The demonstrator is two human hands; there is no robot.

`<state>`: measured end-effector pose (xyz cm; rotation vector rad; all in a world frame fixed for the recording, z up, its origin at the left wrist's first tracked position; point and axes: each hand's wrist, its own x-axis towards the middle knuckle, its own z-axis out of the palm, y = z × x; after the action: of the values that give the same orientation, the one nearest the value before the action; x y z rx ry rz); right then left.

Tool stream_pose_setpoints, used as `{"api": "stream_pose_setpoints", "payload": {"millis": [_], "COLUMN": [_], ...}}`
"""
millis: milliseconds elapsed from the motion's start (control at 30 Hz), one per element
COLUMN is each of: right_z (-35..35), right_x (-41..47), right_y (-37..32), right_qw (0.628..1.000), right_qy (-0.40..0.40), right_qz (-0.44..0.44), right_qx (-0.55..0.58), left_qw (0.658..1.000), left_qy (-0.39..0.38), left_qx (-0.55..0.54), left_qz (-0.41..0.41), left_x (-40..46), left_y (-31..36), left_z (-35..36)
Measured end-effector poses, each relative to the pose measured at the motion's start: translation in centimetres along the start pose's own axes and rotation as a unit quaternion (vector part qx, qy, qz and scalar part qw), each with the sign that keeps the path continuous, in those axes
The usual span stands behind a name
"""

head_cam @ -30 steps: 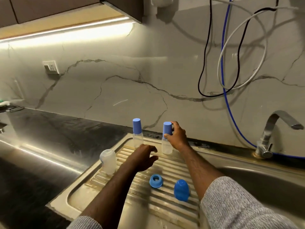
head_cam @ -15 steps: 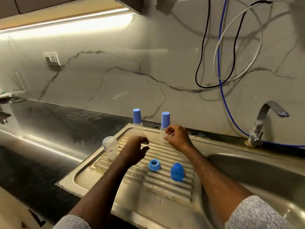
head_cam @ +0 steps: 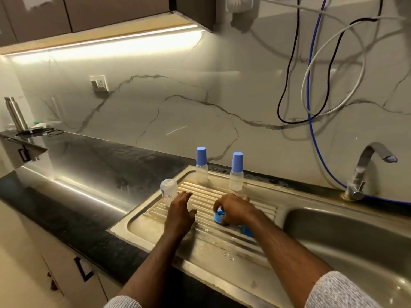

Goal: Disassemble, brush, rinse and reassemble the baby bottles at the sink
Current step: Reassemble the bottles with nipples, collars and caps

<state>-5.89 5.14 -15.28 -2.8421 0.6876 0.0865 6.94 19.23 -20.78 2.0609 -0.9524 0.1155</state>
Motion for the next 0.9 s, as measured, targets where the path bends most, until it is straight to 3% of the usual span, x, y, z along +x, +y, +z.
{"api": "stream_pose_setpoints", "payload": {"millis": [300,467,567,700,900], "right_z": [0.5,-0.5,-0.8,-0.3,2.2], "right_x": [-1.2,-2.1,-3.3,-5.9,-10.4], "right_y": [0.0,1.2,3.0,5.9,11.3], "right_qw": [0.996,0.973,0.939,0.892,0.833], "right_qy": [0.074,0.186,0.273,0.360,0.437], "right_qz": [-0.024,-0.020,-0.011,0.021,0.091], "right_qx": [0.044,0.134,0.207,0.271,0.326], "left_qw": [0.993,0.999,0.991,0.922,0.868], "left_qy": [-0.031,0.010,0.046,-0.027,-0.064], "left_qx": [-0.073,-0.030,-0.127,-0.386,-0.492], "left_qz": [-0.085,-0.017,-0.002,-0.030,-0.027], "left_x": [-0.2,0.6,0.6,-0.4,-2.3], "left_y": [-0.9,0.2,3.1,8.4,15.4], "left_z": [0.9,1.6,2.8,5.5,10.9]}}
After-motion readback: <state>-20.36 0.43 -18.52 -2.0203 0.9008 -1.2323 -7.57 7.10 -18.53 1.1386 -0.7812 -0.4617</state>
